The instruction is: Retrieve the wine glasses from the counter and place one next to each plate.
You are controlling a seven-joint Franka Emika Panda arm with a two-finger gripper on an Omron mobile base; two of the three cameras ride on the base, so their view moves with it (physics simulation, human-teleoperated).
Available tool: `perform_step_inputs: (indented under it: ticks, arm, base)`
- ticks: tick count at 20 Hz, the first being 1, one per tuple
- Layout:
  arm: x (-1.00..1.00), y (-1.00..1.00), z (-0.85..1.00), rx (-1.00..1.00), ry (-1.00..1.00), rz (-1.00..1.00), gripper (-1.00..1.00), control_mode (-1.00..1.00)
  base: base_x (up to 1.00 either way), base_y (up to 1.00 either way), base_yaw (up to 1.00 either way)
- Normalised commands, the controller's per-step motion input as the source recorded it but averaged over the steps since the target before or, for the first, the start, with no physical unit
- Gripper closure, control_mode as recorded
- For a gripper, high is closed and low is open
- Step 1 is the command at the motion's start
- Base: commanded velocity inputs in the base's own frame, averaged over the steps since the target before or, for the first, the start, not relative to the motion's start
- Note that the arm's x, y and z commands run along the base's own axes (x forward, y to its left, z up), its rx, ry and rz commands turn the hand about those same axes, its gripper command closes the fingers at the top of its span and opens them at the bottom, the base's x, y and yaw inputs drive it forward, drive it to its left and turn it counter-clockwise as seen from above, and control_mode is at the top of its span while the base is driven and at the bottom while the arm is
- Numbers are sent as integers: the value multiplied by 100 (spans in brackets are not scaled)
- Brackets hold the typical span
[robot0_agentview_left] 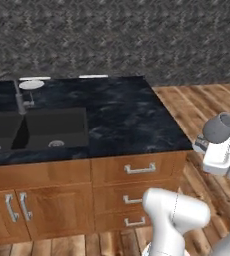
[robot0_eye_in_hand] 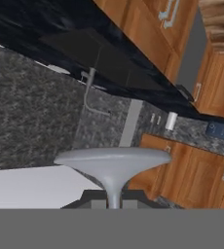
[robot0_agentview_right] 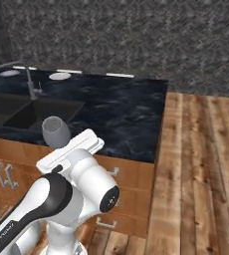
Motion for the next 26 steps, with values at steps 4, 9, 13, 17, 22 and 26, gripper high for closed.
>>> perform_step_inputs:
  ticks: [4,9,13,17,22,26]
  arm:
    - [0,0,0,0,0,0,100,100]
    - [0,0,0,0,0,0,100,100]
    - [0,0,0,0,0,0,100,100]
    - [0,0,0,0,0,0,100,100]
    - [0,0,0,0,0,0,100,100]
    - [0,0,0,0,0,0,100,100]
  base:
    - [-19,-100,0]
    - [-8,-100,1]
    - [9,-100,7]
    - [71,-100,17]
    - [100,-100,25]
    - [100,-100,29]
